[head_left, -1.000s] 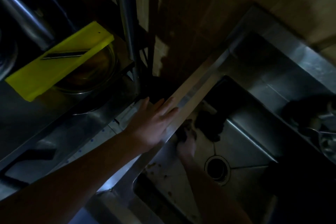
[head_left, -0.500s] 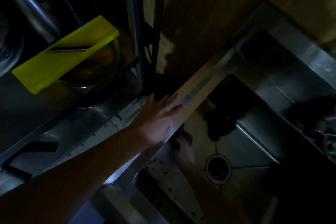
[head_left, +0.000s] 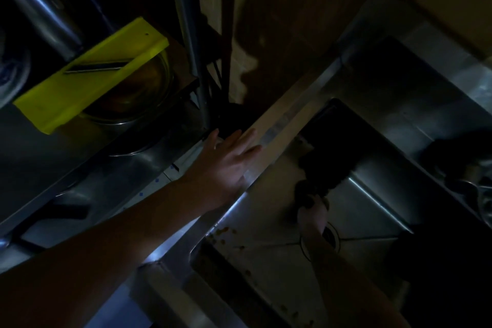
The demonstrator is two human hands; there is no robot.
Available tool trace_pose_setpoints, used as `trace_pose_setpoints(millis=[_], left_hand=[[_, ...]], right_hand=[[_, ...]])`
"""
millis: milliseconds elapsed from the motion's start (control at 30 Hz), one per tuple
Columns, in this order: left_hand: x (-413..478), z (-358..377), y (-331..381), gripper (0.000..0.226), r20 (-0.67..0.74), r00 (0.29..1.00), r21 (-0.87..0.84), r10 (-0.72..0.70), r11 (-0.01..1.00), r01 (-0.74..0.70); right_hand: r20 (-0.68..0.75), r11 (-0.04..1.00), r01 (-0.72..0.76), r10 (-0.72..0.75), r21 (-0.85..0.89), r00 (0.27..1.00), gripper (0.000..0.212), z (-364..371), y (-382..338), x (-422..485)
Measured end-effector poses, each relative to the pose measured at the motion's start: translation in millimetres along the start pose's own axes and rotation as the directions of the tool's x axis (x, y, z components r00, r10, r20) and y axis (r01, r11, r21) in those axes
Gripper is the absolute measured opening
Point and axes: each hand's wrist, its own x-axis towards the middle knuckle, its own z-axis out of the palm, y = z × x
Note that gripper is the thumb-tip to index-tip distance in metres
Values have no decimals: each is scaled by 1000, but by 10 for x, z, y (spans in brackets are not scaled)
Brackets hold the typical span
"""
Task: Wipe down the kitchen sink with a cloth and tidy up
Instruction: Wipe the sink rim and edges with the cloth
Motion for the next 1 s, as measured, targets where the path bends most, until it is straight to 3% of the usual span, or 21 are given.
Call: trace_pose_setpoints(millis=[167, 333, 433, 500, 600, 667, 733, 800, 833, 867, 933, 1000], left_hand=[[-10, 28, -1, 58, -24, 1000, -2, 13, 1000, -13], [-2, 23, 25, 56, -60, 998, -15, 13, 1000, -14], [25, 46, 25, 59, -11, 1000, 53, -9, 999, 10], [30, 53, 37, 63, -6, 1000, 93, -11, 996, 11], [-47, 74, 48, 64, 6, 1000, 128, -27, 991, 26], [-169, 97, 67, 61, -5, 999, 123, -38, 992, 38], [-346, 106, 89, 56, -46, 999, 108, -28, 994, 33], [-528, 119, 100, 58, -51, 998, 76, -29, 997, 33], [-602, 135, 96, 61, -25, 999, 80, -30, 996, 31], [-665, 157, 91, 62, -3, 999, 88, -36, 995, 36], [-771, 175, 77, 61, -11, 997, 73, -79, 994, 80], [-863, 174, 52, 55, -21, 993, 20, -114, 993, 114]], right_hand=[[182, 935, 316, -286, -162, 941, 47, 80, -86, 181], [294, 881, 449, -394, -147, 871, 47, 231, -294, 108], [424, 835, 539, -450, -113, 786, 48, 383, -256, -279], [538, 778, 624, -495, -77, 683, 47, 475, -128, -565], [709, 636, 771, -527, -36, 468, 46, 542, 21, -897], [696, 443, 896, -650, 20, 305, 39, 492, 22, -1048], [688, 340, 933, -705, 114, 173, 28, 489, 55, -1151], [671, 325, 916, -736, 237, 88, 23, 501, 64, -1185], [649, 349, 902, -753, 256, 107, 23, 501, 79, -1163], [602, 401, 877, -779, 264, 175, 24, 503, 89, -1138], [503, 530, 827, -775, 185, 384, 33, 496, 70, -1058], [449, 704, 710, -639, 16, 624, 46, 484, -42, -1015]])
